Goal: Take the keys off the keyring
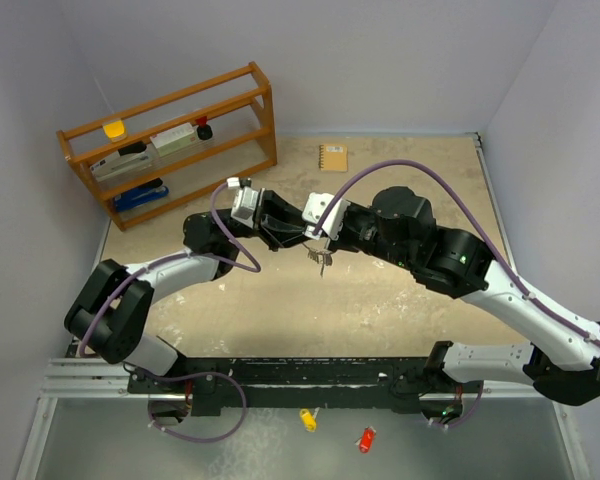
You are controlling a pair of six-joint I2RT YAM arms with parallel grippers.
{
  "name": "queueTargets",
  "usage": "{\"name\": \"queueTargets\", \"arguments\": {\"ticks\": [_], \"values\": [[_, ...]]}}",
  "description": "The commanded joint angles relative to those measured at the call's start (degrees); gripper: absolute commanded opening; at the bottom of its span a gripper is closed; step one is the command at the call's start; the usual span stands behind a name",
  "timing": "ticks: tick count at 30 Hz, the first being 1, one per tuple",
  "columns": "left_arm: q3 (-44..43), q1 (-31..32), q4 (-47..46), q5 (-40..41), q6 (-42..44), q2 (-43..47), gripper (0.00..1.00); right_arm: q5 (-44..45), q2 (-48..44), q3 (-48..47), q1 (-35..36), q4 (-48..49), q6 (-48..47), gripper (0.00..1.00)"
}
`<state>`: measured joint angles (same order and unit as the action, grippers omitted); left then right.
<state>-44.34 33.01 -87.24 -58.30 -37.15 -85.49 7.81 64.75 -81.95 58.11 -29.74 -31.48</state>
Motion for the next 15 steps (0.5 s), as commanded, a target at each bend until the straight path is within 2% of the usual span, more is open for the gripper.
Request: {"name": "queueTargets", "arguments": {"ticks": [1, 15], "values": [[-2.19, -0.41, -11.44, 0.15, -5.05, -0.16, 0.22, 0.04, -1.89, -1.44, 0.08, 3.12, -0.48, 0.00], [-2.61, -0.98, -11.25, 2.44, -5.44, 0.59, 0.22, 0.01, -2.02, -1.22, 0.03, 3.31, -0.46, 0.00]]}}
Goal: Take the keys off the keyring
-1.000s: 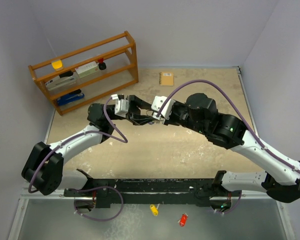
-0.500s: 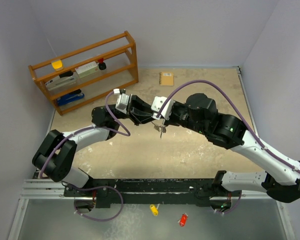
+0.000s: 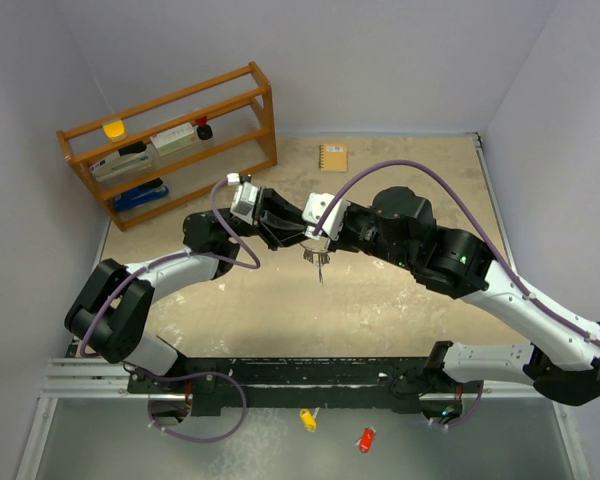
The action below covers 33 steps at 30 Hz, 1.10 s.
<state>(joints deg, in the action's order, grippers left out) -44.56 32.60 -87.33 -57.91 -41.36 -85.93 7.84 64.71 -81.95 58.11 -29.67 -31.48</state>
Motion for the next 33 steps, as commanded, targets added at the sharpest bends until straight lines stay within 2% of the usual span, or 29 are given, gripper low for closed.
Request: {"name": "queueTargets", "arguments": {"ticks": [1, 8, 14, 23, 33], "values": [[-2.54, -0.60, -10.94, 2.09, -1.30, 0.97, 0.22, -0.01, -1.91, -1.23, 0.07, 3.27, -0.47, 0.00], [-3.53, -0.70, -5.32, 3.47, 1.91, 1.70, 0.23, -0.19, -1.69, -1.28, 0.08, 3.46, -0.49, 0.00], [-3.25, -0.70, -2.17, 3.42, 4.18, 1.73, 0.14, 0.05, -1.67, -1.28, 0.08, 3.60, -0.48, 0.00], [-2.32, -0.70, -1.01, 2.67, 5.24, 2.35, 0.28, 0.56, -1.76, -1.24, 0.08, 3.85, -0.50, 0.00], [-2.12, -0.70, -1.00, 2.32, 5.26, 2.19, 0.32, 1.21, -1.87, -0.66, 0.08, 4.19, -0.41, 0.00]]}}
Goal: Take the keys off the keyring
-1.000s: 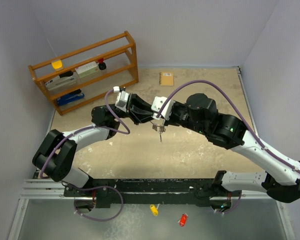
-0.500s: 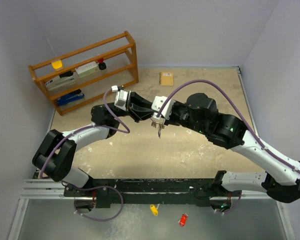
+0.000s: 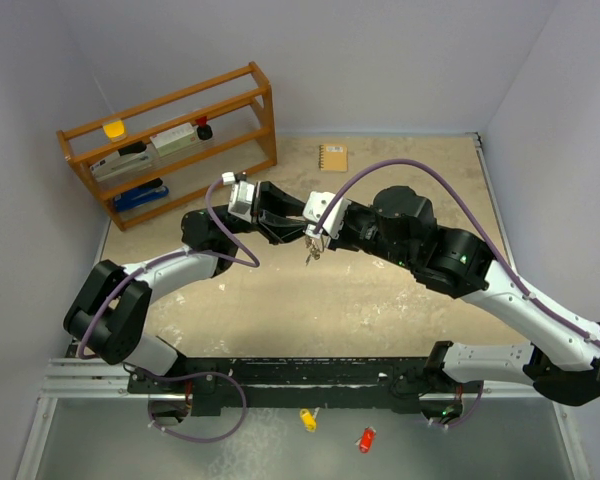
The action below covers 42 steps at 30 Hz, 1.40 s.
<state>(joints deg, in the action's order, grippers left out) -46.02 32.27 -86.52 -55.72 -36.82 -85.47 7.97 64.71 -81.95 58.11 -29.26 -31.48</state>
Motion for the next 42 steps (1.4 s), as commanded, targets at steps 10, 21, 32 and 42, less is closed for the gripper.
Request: {"name": "queueTargets", "arguments": {"ticks": [10, 21, 32, 42], "values": [[-0.72, -0.37, -1.46, -0.09, 0.90, 0.54, 0.29, 1.04, -1.96, -0.64, 0.05, 4.14, -0.49, 0.00], [-1.10, -0.37, -1.19, -0.17, 0.96, -0.26, 0.24, 1.01, -1.87, -0.61, 0.08, 4.53, -0.39, 0.00], [-1.33, -0.33, -1.02, -0.22, 1.13, -0.51, 0.14, 0.82, -1.43, -0.84, 0.08, 4.77, -0.36, 0.00], [-1.03, -0.32, -2.37, -0.01, 0.65, -0.33, 0.00, 1.25, -1.88, -0.18, 0.08, 5.10, -0.34, 0.00]]}}
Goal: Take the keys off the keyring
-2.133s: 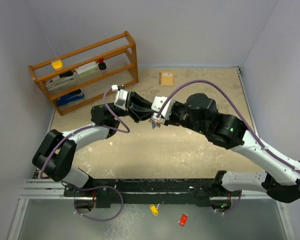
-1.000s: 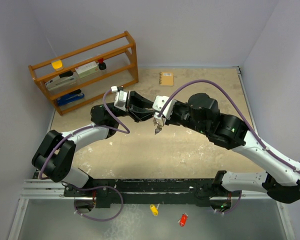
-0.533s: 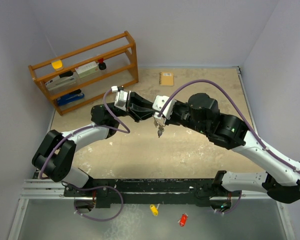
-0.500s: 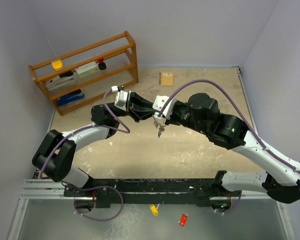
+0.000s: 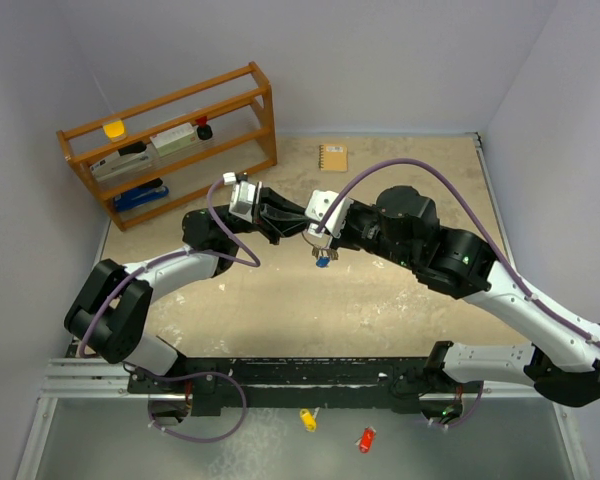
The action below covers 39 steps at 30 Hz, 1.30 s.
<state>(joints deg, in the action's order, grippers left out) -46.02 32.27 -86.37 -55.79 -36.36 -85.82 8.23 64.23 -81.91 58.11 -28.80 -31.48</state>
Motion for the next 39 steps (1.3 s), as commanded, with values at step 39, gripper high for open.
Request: {"name": "queueTargets", "arguments": {"ticks": [39], "values": [[-7.35, -0.37, 47.66, 23.86, 30.82, 9.53, 0.00, 0.30, 0.73, -3.46, 0.08, 0.68, 0.32, 0.00]]}}
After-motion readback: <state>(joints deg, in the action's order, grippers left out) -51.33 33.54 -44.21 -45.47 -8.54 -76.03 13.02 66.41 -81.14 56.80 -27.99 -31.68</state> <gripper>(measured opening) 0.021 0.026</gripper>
